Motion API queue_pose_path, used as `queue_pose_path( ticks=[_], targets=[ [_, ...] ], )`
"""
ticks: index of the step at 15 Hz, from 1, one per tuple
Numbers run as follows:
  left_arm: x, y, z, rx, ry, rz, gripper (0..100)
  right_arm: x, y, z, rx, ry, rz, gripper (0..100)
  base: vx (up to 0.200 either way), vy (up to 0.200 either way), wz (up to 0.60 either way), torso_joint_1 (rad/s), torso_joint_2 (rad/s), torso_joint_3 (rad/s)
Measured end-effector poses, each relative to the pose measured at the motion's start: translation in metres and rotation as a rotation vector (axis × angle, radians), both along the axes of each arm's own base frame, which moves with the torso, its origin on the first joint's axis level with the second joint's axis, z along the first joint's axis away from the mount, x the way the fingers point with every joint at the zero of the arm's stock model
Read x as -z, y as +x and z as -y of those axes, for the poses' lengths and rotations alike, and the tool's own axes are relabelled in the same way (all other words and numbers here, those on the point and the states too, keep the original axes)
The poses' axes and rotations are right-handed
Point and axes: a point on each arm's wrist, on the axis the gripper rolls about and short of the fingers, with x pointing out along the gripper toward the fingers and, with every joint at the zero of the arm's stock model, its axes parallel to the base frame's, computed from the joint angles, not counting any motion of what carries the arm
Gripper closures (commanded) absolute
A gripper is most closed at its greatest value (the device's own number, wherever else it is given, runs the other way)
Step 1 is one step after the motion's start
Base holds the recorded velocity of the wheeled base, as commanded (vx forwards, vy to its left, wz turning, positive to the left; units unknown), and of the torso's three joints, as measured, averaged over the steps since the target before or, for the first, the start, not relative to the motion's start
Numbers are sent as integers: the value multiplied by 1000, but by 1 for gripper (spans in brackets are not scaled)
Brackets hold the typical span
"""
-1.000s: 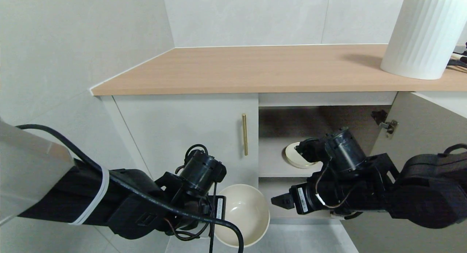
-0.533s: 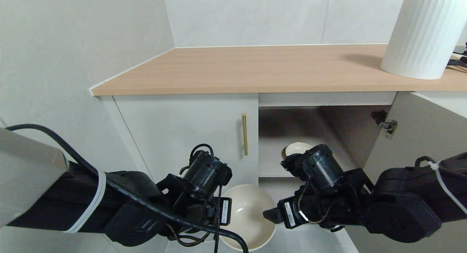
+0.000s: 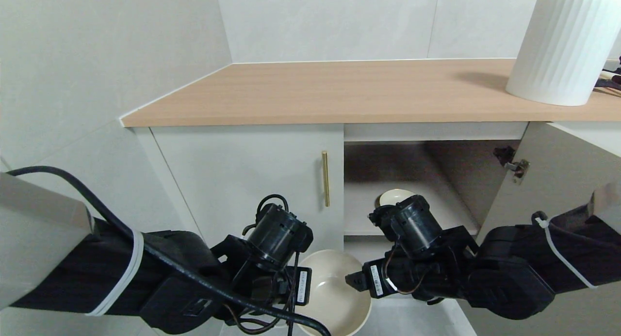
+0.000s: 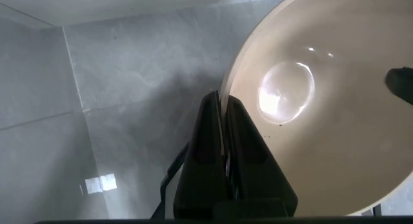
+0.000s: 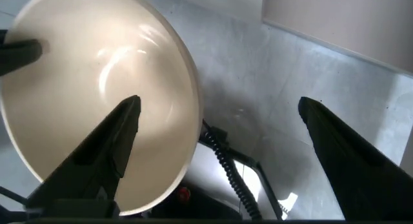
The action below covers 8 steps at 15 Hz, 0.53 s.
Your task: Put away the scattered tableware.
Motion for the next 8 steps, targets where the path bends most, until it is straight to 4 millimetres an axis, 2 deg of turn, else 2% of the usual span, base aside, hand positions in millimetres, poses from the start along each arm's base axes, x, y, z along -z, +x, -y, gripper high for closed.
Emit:
queue_pose_path(
  ticks=[8],
  targets=[
    [1,0,1,1,0,-2,100,4,0,-1,-3,-6,-8,100,0,0,0,0,0,0]
  ],
)
